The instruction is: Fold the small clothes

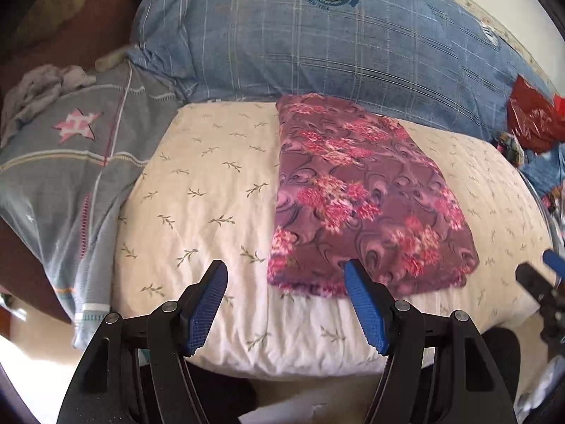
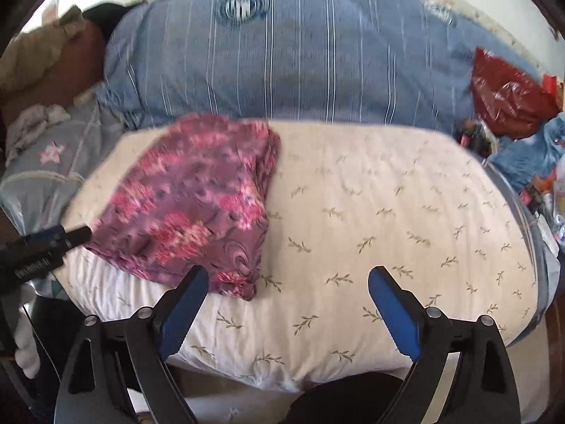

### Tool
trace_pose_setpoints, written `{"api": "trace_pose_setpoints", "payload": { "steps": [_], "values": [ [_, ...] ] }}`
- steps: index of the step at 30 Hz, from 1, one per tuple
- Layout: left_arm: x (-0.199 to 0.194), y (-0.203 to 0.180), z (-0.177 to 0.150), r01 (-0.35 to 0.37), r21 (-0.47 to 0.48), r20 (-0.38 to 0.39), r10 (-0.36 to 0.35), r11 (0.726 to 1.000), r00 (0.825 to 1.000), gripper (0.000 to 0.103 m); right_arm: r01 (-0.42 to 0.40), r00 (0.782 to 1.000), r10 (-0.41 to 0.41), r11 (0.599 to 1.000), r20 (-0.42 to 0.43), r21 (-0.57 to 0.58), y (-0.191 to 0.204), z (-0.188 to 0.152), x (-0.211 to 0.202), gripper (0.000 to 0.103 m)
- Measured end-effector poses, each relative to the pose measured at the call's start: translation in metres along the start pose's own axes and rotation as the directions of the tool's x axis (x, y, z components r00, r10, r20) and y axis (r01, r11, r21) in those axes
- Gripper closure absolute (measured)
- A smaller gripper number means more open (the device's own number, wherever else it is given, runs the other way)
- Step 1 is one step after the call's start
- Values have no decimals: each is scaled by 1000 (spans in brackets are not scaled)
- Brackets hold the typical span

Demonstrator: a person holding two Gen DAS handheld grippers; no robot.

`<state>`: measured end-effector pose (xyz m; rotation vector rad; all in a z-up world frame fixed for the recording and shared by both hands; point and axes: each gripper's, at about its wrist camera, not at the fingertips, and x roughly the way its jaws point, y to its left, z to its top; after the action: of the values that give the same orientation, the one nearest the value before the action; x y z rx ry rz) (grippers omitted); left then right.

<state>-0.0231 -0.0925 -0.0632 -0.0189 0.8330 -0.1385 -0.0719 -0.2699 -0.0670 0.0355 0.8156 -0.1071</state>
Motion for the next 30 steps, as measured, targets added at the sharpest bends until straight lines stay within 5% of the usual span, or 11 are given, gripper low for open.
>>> {"api": "trace_pose_setpoints", "payload": {
  "steps": [12,30],
  "values": [
    [-42,-21,-21,-4,132,98,-9,991,995,35,8,998,-9,1000,59,9,8,-16,-25,4],
    [-39,-41,-19,42,145,76,-54,988,996,34,81,992,-81,997,102,8,-3,-7,-37,3]
  ]
}}
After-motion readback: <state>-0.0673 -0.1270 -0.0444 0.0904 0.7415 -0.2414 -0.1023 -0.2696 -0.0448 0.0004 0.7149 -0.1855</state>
